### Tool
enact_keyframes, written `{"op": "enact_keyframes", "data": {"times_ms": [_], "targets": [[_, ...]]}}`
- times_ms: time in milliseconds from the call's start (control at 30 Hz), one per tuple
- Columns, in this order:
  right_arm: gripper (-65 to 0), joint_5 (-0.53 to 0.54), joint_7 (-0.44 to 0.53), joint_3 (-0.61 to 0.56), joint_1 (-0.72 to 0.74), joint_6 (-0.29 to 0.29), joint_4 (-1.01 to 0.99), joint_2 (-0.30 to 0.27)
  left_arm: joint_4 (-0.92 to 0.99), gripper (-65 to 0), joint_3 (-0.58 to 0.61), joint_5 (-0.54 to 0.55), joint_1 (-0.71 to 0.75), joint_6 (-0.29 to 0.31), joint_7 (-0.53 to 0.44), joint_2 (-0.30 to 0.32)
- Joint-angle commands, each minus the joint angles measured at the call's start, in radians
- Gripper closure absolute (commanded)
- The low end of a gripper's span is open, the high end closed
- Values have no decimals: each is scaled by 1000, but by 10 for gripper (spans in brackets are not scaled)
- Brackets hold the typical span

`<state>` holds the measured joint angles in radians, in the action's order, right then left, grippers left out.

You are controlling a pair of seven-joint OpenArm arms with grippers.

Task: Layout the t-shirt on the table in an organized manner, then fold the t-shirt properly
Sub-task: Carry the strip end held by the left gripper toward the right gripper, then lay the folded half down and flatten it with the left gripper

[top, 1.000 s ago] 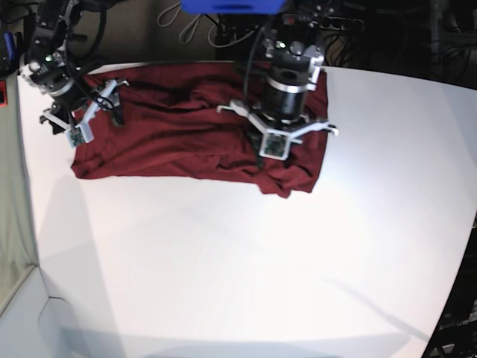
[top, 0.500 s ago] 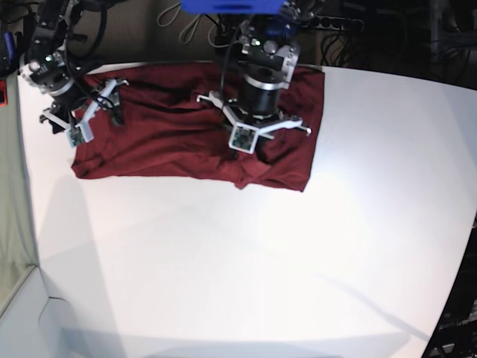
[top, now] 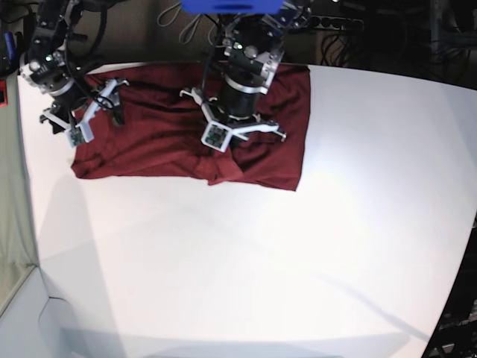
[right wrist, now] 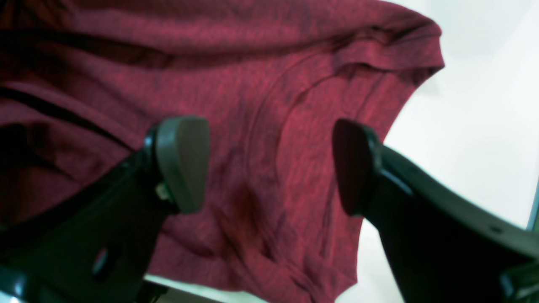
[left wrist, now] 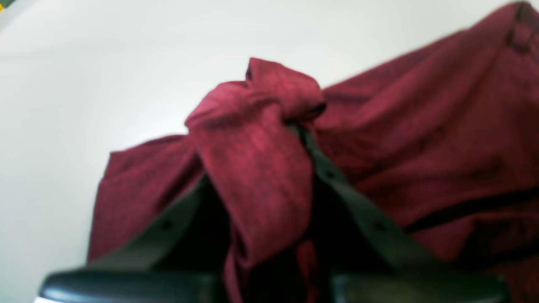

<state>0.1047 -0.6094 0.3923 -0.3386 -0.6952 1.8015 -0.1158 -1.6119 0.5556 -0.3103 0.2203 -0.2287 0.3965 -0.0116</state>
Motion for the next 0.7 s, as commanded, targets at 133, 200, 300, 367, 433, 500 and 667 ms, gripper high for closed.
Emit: {"op": "enact_keyframes", "data": {"times_ms": [133, 200, 300, 367, 433, 500, 667], "targets": [[-465, 11, 21, 4, 2, -3, 19, -9, 2, -6, 73, -10, -37, -5, -26, -6], [-465, 11, 21, 4, 2, -3, 19, -9, 12, -22, 102, -10, -52, -5, -26, -4], [-465, 11, 21, 4, 2, -3, 19, -9, 32, -102, 126, -10, -60, -5, -26, -6], [-465, 11, 21, 4, 2, -3, 19, -9, 34, -152, 134, -10, -68, -7, -26, -4], [-465, 11, 21, 4, 2, -3, 19, -9, 35, -196, 134, -10, -68, -5, -26, -4], [-465, 11, 21, 4, 2, -3, 19, -9, 35, -237, 129, -10, -68, -5, -26, -4], [-465, 13, 21, 4, 0, -3, 19, -9, 25, -314, 133, -5, -68, -4, -29, -3]]}}
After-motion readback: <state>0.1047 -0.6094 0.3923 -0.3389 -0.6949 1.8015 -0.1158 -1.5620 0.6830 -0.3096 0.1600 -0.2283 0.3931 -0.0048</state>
